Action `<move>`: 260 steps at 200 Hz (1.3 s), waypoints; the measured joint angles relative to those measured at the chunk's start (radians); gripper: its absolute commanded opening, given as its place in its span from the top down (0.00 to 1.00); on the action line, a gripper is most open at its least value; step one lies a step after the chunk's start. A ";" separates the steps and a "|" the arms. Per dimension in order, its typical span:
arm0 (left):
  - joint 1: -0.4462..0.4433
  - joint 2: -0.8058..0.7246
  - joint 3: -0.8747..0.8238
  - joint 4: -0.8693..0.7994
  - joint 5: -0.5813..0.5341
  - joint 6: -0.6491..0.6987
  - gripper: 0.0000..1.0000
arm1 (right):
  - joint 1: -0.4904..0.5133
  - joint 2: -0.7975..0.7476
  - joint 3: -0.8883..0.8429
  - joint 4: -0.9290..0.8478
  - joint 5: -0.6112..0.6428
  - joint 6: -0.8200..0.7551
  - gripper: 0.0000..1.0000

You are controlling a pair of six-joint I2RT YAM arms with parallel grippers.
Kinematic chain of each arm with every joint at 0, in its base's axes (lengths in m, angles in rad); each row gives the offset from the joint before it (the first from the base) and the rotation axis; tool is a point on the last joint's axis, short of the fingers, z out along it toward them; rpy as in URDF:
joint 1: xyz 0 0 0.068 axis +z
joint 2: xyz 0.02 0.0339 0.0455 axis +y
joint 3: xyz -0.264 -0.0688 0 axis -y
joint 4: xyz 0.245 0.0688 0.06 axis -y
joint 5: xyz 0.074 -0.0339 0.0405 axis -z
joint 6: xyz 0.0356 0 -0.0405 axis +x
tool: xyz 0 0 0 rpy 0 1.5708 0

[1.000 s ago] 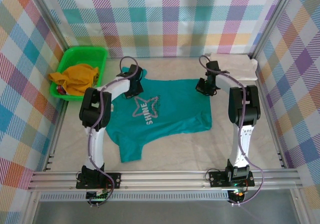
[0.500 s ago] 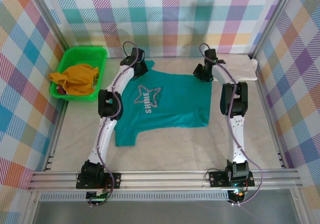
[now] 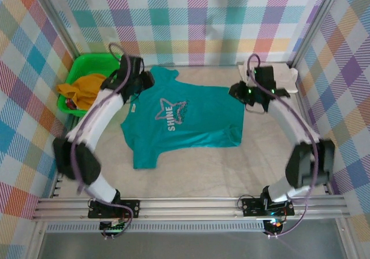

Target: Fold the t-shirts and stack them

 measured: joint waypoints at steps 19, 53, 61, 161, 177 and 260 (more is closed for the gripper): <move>-0.069 -0.206 -0.229 -0.028 -0.003 -0.040 0.62 | 0.006 -0.164 -0.214 0.011 -0.011 -0.017 0.62; -0.054 -0.344 -0.563 -0.205 -0.037 -0.140 0.57 | 0.021 -0.261 -0.414 -0.049 -0.032 -0.037 0.60; -0.054 -0.365 -0.616 -0.248 -0.038 -0.159 0.52 | 0.024 -0.261 -0.427 -0.056 -0.037 -0.043 0.60; -0.029 -0.384 -0.831 -0.230 0.002 -0.279 0.52 | 0.031 -0.129 -0.435 -0.003 -0.064 -0.051 0.61; -0.016 -0.386 -0.879 -0.184 0.024 -0.284 0.52 | 0.032 -0.129 -0.435 0.006 -0.064 -0.051 0.62; -0.005 -0.378 -0.972 -0.035 0.069 -0.297 0.86 | 0.050 -0.129 -0.437 0.023 -0.063 -0.050 0.64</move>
